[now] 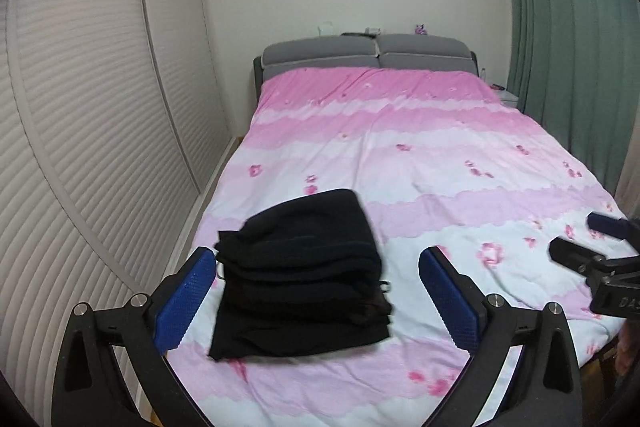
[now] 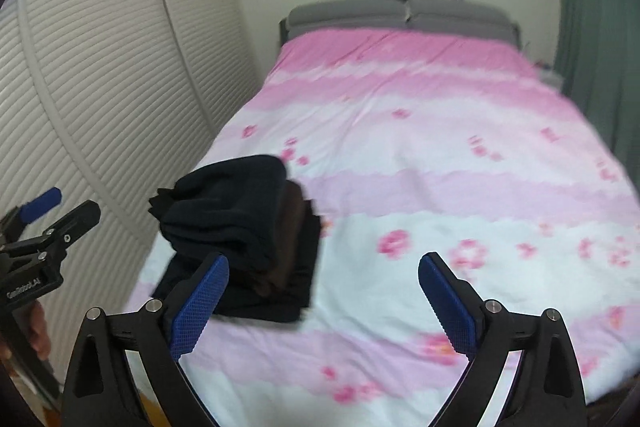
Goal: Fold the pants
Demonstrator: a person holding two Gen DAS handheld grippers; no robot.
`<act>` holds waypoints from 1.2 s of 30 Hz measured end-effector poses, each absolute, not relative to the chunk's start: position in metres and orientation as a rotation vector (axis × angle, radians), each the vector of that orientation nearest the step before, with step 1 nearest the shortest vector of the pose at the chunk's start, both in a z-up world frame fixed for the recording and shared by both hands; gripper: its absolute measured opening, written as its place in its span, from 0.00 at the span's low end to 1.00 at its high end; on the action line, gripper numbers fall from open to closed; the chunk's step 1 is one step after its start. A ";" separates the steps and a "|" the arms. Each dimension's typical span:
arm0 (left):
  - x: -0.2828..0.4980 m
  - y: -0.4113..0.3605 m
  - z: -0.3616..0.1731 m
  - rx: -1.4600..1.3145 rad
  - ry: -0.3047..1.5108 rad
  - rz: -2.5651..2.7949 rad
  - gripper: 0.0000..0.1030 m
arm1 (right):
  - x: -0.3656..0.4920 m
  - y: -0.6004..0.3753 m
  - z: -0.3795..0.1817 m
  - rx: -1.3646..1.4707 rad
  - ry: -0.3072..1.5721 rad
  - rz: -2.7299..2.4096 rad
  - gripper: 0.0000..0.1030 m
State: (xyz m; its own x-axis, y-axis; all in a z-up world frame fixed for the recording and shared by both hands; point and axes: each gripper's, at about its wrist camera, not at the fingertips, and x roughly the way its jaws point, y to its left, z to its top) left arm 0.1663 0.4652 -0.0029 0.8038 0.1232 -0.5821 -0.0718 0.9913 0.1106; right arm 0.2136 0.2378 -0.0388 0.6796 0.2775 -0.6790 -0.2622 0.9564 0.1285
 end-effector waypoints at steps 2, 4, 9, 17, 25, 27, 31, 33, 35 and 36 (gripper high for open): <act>0.151 0.439 0.004 0.099 0.607 0.096 1.00 | 0.189 0.212 -0.024 -0.005 0.720 0.266 0.94; 0.135 0.412 0.010 0.090 0.589 0.078 1.00 | 0.169 0.187 -0.013 -0.019 0.697 0.233 0.94; 0.092 0.350 0.024 0.029 0.573 0.014 1.00 | 0.118 0.125 0.013 -0.018 0.644 0.194 0.94; 0.034 0.270 0.043 0.011 0.536 -0.017 1.00 | 0.050 0.034 0.032 0.041 0.624 0.186 0.94; -0.008 0.219 0.051 0.016 0.523 -0.032 1.00 | -0.003 -0.029 0.040 0.059 0.598 0.177 0.94; -0.014 0.211 0.052 0.020 0.520 -0.036 1.00 | -0.012 -0.039 0.041 0.064 0.596 0.173 0.94; -0.026 0.198 0.056 0.034 0.506 -0.048 1.00 | -0.025 -0.052 0.044 0.069 0.585 0.169 0.94; -0.029 0.192 0.055 0.047 0.505 -0.053 1.00 | -0.031 -0.058 0.045 0.072 0.582 0.163 0.94; -0.031 0.188 0.056 0.051 0.511 -0.066 1.00 | -0.035 -0.063 0.047 0.077 0.579 0.156 0.94; -0.031 0.186 0.056 0.049 0.513 -0.071 1.00 | -0.036 -0.065 0.047 0.078 0.578 0.155 0.94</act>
